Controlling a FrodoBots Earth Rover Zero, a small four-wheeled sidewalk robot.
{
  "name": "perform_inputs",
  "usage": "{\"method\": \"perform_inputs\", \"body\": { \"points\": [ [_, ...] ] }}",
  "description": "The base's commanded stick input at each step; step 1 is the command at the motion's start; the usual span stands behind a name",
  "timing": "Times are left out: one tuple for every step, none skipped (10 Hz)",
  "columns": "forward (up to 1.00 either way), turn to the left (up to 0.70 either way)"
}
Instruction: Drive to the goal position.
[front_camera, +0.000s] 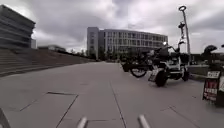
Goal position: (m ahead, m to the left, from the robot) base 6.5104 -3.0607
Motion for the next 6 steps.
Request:
{"method": "perform_inputs", "body": {
  "points": [
    [0.50,0.01],
    [0.50,0.01],
    [0.50,0.01],
    [0.50,0.01],
    [0.50,0.01],
    [0.50,0.01]
  ]
}}
